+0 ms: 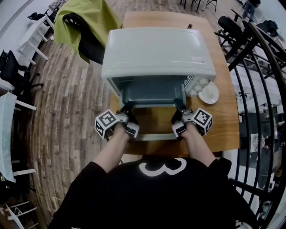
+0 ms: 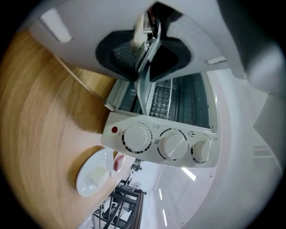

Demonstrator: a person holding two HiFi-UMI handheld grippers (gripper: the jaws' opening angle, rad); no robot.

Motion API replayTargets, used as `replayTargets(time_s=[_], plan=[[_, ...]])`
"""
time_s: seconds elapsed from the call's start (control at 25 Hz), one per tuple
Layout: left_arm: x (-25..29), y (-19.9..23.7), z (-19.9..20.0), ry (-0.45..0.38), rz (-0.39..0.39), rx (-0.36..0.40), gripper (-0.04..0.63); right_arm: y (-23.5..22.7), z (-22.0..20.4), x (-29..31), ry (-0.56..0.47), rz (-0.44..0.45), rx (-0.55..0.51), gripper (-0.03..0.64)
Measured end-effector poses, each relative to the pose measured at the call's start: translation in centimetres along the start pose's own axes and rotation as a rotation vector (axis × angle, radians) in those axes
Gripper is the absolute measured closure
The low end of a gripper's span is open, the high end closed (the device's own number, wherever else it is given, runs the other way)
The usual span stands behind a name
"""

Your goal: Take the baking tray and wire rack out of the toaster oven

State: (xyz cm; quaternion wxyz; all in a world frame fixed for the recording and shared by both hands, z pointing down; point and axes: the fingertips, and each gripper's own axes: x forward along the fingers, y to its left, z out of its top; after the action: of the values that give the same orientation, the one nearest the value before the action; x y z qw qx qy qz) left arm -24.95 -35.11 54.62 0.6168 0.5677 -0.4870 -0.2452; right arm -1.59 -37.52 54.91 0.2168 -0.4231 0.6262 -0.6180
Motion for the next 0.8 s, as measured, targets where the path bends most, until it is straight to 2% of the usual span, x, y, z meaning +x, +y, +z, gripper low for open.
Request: replayTargets(time_s=[0.4,0.8], plan=[[-5.0,0.0,-3.5,-0.02,0.02,-0.012,0.511,0.0,-2.4,-5.4,0.037,-0.004,0.01,0.515],[-9.3,0.5,-6.4,-0.032,0.026,-0.006,0.505,0.2,-4.6,-10.0,0.049,0.031,0.005,0.513]])
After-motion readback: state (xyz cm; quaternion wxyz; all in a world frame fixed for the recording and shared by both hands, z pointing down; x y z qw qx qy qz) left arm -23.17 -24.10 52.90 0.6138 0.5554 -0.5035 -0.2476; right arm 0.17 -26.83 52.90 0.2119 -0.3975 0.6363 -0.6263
